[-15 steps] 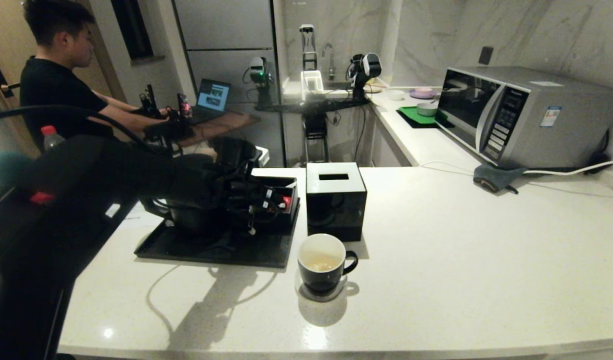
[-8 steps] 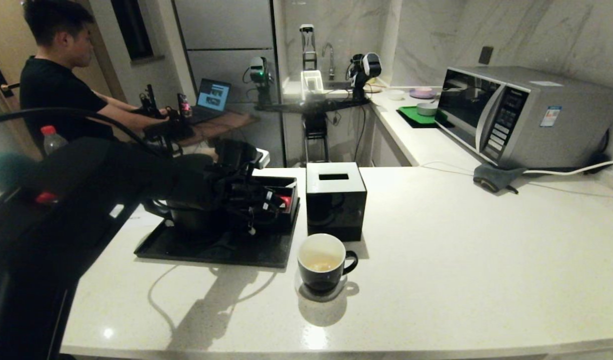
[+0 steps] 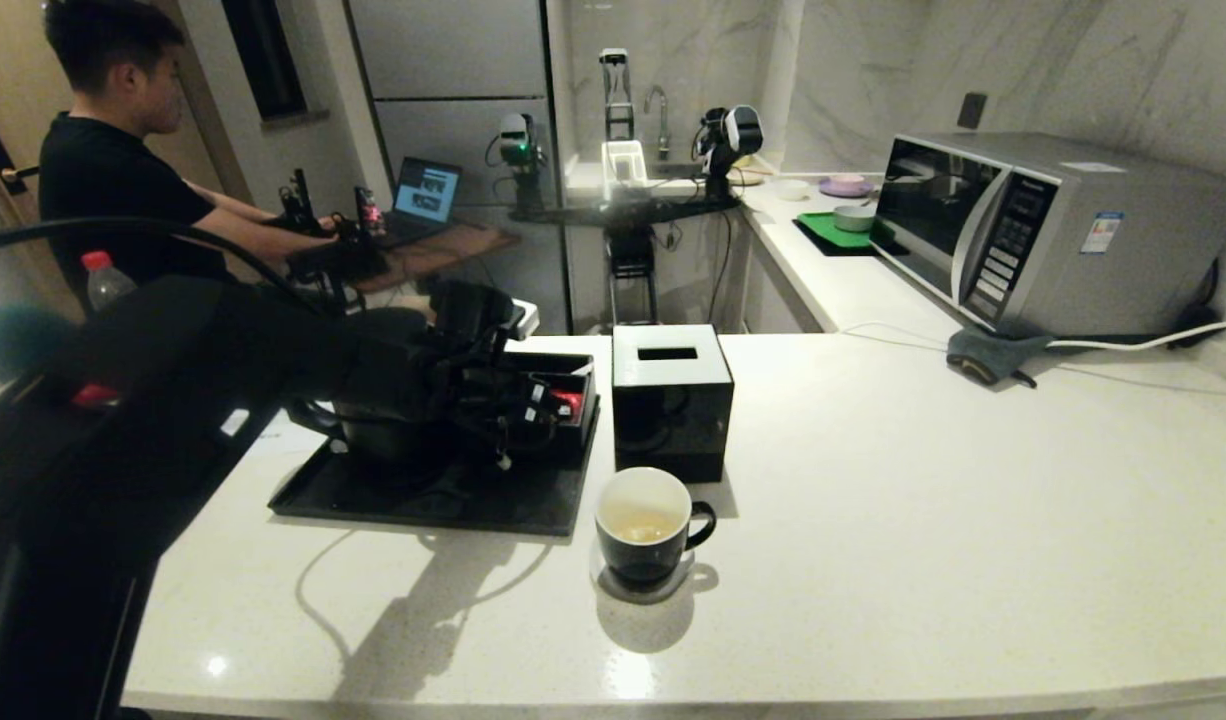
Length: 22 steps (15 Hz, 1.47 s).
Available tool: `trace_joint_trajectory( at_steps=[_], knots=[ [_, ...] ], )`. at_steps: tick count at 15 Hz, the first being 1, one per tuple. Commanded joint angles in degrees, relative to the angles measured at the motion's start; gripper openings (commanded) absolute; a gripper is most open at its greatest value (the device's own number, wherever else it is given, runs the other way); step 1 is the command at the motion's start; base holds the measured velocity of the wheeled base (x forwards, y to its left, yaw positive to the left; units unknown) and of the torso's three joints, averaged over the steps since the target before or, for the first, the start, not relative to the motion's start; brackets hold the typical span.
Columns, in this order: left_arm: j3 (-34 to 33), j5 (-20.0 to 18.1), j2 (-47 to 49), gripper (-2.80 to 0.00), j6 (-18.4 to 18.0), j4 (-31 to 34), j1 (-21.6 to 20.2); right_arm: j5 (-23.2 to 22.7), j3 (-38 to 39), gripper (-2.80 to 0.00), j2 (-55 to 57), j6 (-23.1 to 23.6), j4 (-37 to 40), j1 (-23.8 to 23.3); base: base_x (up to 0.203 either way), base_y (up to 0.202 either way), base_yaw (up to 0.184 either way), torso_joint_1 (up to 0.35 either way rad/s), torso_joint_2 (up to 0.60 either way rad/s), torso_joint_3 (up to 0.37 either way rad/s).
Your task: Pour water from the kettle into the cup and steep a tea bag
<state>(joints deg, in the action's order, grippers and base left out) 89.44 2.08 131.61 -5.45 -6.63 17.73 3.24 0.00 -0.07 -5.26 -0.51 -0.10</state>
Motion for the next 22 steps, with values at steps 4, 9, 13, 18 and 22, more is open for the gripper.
trace_joint_trajectory(
  at_steps=[4,9,13,18,22],
  knots=[
    [0.29,0.02,-0.12,-2.8,0.35,0.04,0.03,0.01,-0.03,-2.8,0.07,-0.01,-0.02,0.01,0.0,0.0,0.0,0.0,0.0,0.0],
    [0.29,0.02,-0.62,-2.8,0.35,0.04,-0.06,0.01,0.0,-2.8,0.07,-0.01,-0.02,0.01,0.0,0.0,0.0,0.0,0.0,0.0],
    [0.21,0.11,-1.62,-2.8,0.26,0.13,-0.23,0.01,0.0,-2.8,0.07,-0.01,-0.02,0.01,0.0,0.0,0.0,0.0,0.0,0.0],
    [0.06,0.21,-3.26,-2.8,0.26,0.18,-0.06,0.01,0.0,-2.8,0.07,-0.01,-0.02,0.01,0.0,0.0,0.0,0.0,0.0,0.0],
    [-1.49,0.38,-4.89,-2.8,0.2,0.31,0.21,0.01,0.0,-2.8,0.07,-0.01,-0.02,0.01,0.0,0.0,0.0,0.0,0.0,0.0]
  ],
)
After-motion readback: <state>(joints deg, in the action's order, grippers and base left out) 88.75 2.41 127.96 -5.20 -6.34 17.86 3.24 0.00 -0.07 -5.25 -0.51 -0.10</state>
